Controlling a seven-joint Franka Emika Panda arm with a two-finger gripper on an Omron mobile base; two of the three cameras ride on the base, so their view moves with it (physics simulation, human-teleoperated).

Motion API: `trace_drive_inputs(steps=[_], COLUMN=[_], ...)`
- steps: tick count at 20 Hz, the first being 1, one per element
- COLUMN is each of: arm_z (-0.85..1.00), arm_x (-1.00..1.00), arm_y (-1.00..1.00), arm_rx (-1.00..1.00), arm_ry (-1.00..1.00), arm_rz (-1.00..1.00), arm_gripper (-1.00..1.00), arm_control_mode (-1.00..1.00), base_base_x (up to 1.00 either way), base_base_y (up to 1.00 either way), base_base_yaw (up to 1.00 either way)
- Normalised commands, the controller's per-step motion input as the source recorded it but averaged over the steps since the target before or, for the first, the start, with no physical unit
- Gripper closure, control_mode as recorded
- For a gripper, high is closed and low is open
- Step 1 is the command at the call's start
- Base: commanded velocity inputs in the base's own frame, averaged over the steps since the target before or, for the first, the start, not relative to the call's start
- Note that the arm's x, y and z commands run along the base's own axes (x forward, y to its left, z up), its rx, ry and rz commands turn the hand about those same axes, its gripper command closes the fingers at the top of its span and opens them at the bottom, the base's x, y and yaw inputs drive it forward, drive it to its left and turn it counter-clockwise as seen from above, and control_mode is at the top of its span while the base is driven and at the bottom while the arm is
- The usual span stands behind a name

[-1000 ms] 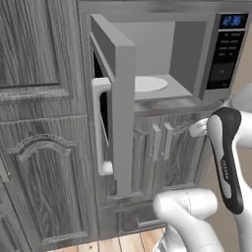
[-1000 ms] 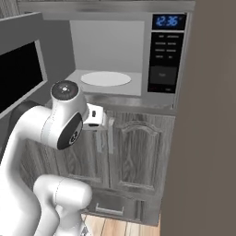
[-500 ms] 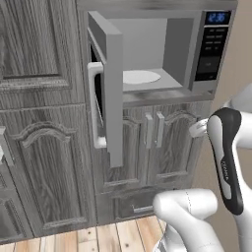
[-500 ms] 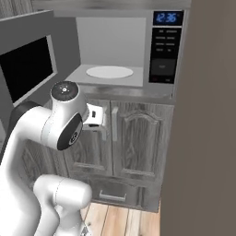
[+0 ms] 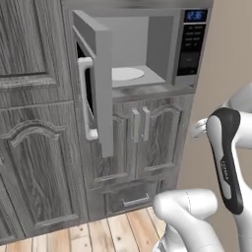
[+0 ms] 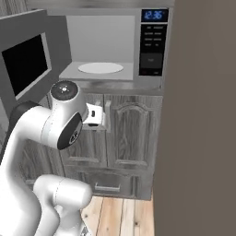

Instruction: Place the sponge inside the microwave to prepare for sanitizing.

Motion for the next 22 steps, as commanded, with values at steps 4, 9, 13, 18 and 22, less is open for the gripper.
trace_drive_inputs(steps=[4,9,13,18,22], arm_z=[0.0,0.0,0.0,0.0,0.0], arm_x=[0.0,0.0,0.0,0.0,0.0], arm_y=[0.0,0.0,0.0,0.0,0.0], arm_rx=[0.0,0.0,0.0,0.0,0.0], arm_ry=[0.0,0.0,0.0,0.0,0.0], arm_rz=[0.0,0.0,0.0,0.0,0.0], arm_gripper=[-1.0,-1.0,-1.0,-1.0,-1.0], arm_control_mode=[1.0,1.0,1.0,1.0,1.0], base_base_x=[-0.02,0.01,0.03,-0.06,-0.06], base_base_y=[0.35,0.45,0.46,0.52,0.48], base_base_yaw=[-0.38,-0.36,-0.36,-0.46,-0.52])
